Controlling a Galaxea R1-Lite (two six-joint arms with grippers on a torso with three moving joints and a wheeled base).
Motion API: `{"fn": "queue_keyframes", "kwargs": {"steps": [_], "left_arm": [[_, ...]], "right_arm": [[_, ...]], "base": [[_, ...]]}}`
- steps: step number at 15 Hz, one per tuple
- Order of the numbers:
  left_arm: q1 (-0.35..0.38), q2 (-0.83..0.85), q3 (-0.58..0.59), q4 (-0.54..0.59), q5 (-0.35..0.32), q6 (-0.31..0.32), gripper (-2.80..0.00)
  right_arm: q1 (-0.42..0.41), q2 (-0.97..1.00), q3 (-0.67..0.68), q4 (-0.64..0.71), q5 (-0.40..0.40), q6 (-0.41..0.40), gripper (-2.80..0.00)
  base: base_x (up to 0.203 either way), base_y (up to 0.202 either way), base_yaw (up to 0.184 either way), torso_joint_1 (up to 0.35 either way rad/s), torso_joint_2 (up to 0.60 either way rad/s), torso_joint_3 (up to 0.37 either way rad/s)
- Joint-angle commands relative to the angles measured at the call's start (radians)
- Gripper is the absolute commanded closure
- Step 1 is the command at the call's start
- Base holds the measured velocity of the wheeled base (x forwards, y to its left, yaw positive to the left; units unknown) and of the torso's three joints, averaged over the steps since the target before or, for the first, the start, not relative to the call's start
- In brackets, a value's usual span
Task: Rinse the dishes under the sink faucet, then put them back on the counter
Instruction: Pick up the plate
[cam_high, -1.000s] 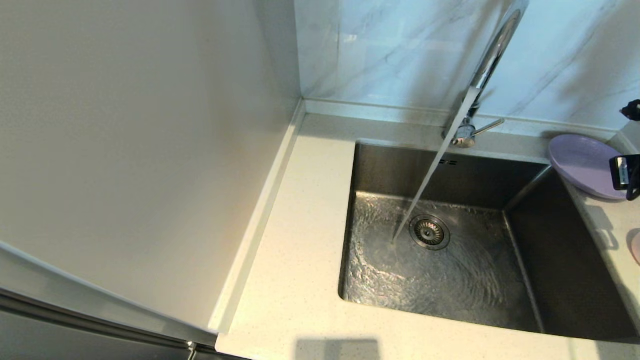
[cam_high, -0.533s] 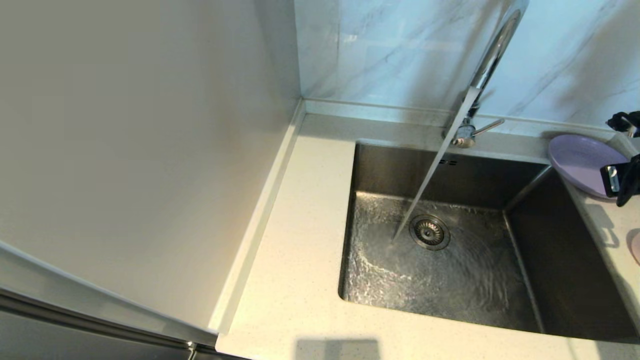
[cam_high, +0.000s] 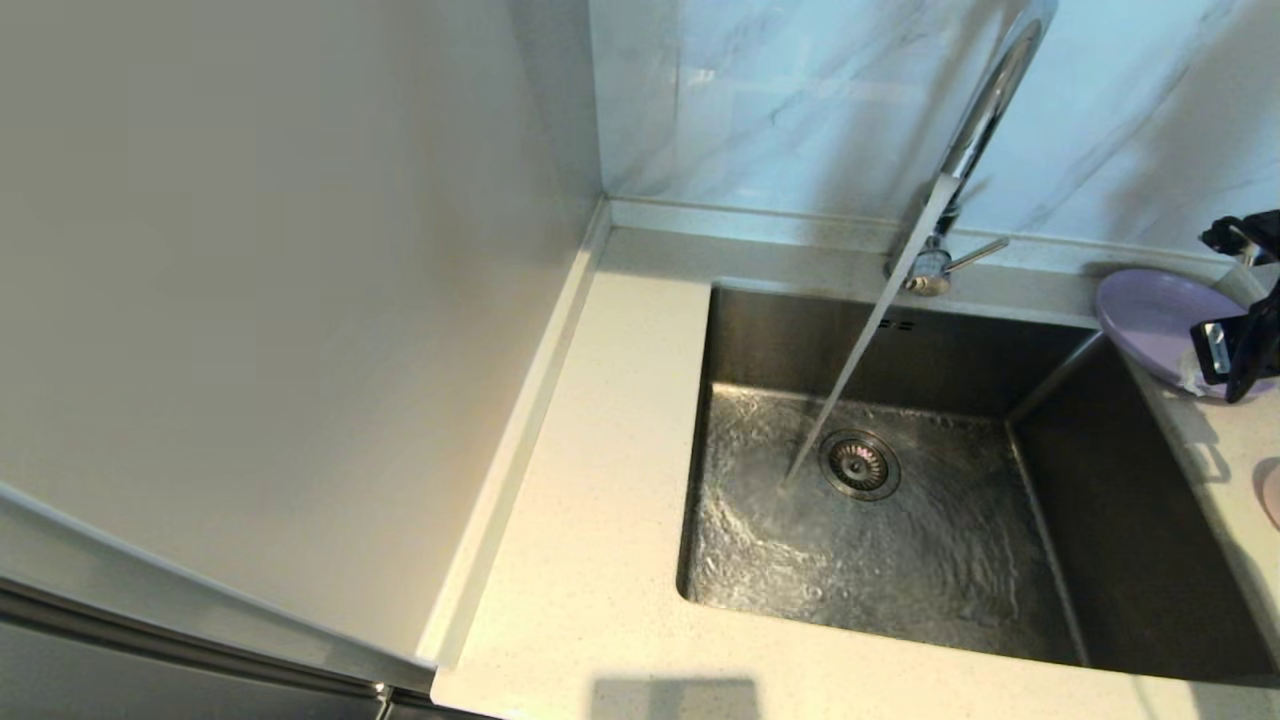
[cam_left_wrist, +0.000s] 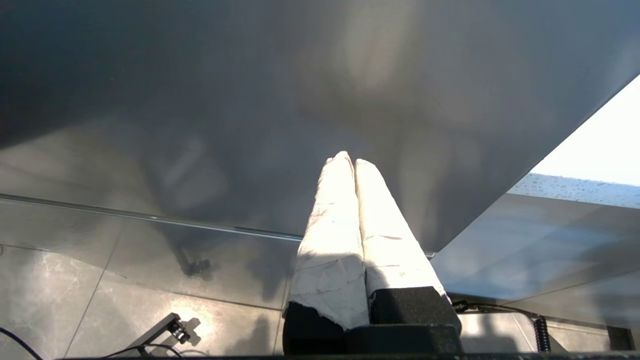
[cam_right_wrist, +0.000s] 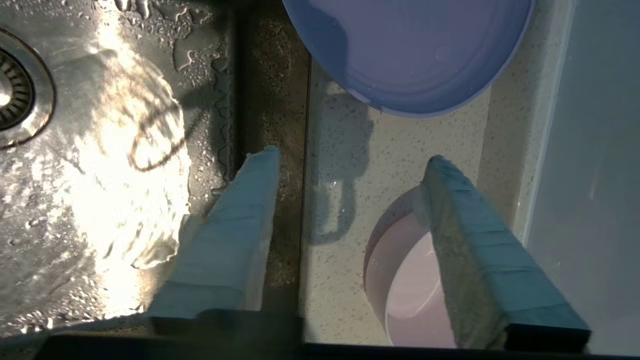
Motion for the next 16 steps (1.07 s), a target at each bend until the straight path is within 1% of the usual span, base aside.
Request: {"fn": "queue_keyframes", "kwargs": {"steps": [1, 3, 5, 6, 9, 10, 16], "left_arm": [[0.000, 0.000, 0.000, 0.000, -0.001, 0.000, 0.00], [0.000, 0.000, 0.000, 0.000, 0.000, 0.000, 0.00], [0.000, 0.000, 0.000, 0.000, 0.000, 0.000, 0.00], [0.000, 0.000, 0.000, 0.000, 0.000, 0.000, 0.00], [0.000, 0.000, 0.000, 0.000, 0.000, 0.000, 0.00], [0.000, 0.000, 0.000, 0.000, 0.000, 0.000, 0.00], [0.000, 0.000, 0.000, 0.000, 0.000, 0.000, 0.00]], "right_arm": [[0.001, 0.011, -0.012, 0.006, -0.003, -0.060, -2.80], [0.001, 0.027, -0.023, 0.005, 0.001, -0.090, -2.80], [0.000, 0.046, -0.030, 0.000, 0.022, -0.117, -2.80], [-0.001, 0.062, -0.035, -0.010, 0.040, -0.143, -2.80], [0.000, 0.126, -0.035, -0.132, 0.064, -0.218, -2.80], [0.000, 0.143, -0.044, -0.146, 0.065, -0.235, -2.80], [0.000, 0.241, -0.135, -0.151, 0.066, -0.243, -2.80]], "base": [[0.000, 0.000, 0.000, 0.000, 0.00, 0.000], [0.000, 0.000, 0.000, 0.000, 0.00, 0.000], [0.000, 0.000, 0.000, 0.000, 0.00, 0.000], [0.000, 0.000, 0.000, 0.000, 0.00, 0.000], [0.000, 0.000, 0.000, 0.000, 0.00, 0.000], [0.000, 0.000, 0.000, 0.000, 0.00, 0.000], [0.000, 0.000, 0.000, 0.000, 0.00, 0.000]]}}
